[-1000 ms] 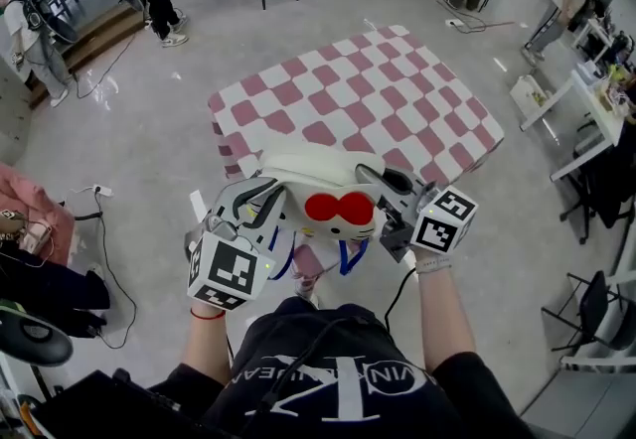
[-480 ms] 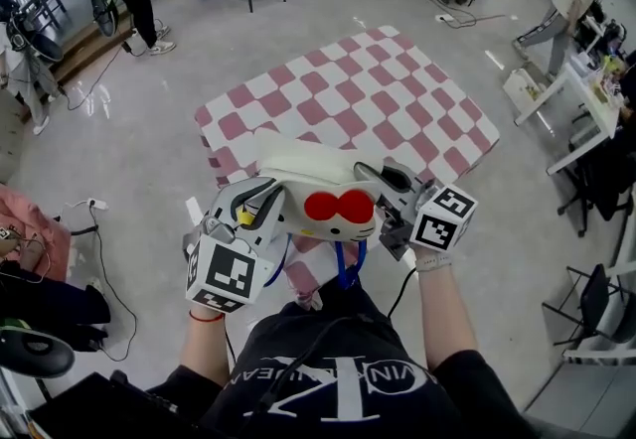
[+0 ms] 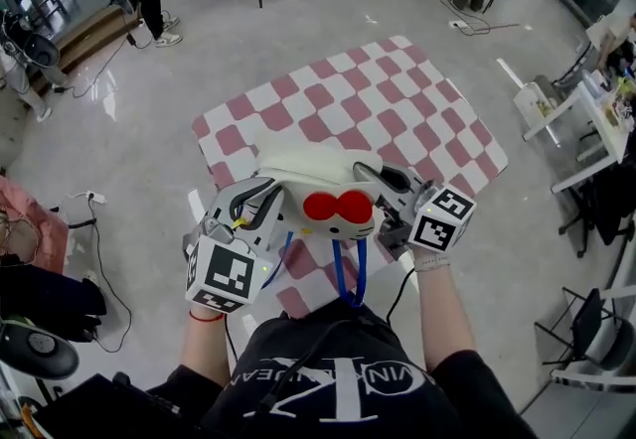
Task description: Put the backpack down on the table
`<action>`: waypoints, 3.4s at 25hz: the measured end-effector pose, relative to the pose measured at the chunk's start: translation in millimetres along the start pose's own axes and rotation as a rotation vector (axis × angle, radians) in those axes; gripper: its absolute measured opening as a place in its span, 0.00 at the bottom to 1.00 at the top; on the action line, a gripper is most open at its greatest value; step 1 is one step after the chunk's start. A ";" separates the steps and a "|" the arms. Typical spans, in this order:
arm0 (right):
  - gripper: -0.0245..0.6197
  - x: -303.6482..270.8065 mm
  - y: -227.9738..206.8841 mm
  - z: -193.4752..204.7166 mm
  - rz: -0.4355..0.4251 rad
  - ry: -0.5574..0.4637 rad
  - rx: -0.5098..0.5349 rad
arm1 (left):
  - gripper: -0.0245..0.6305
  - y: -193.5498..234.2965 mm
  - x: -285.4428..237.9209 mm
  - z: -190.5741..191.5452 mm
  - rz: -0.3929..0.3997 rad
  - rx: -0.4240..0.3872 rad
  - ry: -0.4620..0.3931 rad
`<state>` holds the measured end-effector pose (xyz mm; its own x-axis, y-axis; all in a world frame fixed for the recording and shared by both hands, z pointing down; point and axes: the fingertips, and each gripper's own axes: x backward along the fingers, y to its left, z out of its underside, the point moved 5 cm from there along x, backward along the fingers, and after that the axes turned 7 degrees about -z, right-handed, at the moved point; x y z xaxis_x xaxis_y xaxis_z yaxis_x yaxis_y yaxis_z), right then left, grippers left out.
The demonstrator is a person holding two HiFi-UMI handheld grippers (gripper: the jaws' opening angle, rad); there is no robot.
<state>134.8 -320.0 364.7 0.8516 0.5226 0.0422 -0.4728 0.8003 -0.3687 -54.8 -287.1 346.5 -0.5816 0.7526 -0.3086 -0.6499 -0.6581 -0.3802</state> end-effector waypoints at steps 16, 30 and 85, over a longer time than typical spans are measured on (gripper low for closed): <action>0.05 -24.9 -79.1 -4.7 -0.024 0.031 -0.027 | 0.11 23.4 -70.1 13.0 -0.039 0.057 0.052; 0.05 -40.1 -130.7 14.6 -0.033 0.053 -0.091 | 0.11 35.2 -116.6 31.4 -0.032 0.049 0.127; 0.07 -43.7 -125.1 22.8 0.047 0.174 0.113 | 0.11 26.2 -108.2 46.4 0.002 -0.016 0.132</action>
<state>151.6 -436.2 430.2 0.8494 0.5095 -0.1376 -0.5274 0.8090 -0.2596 -31.5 -386.8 410.4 -0.5130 0.7480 -0.4211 -0.6402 -0.6602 -0.3928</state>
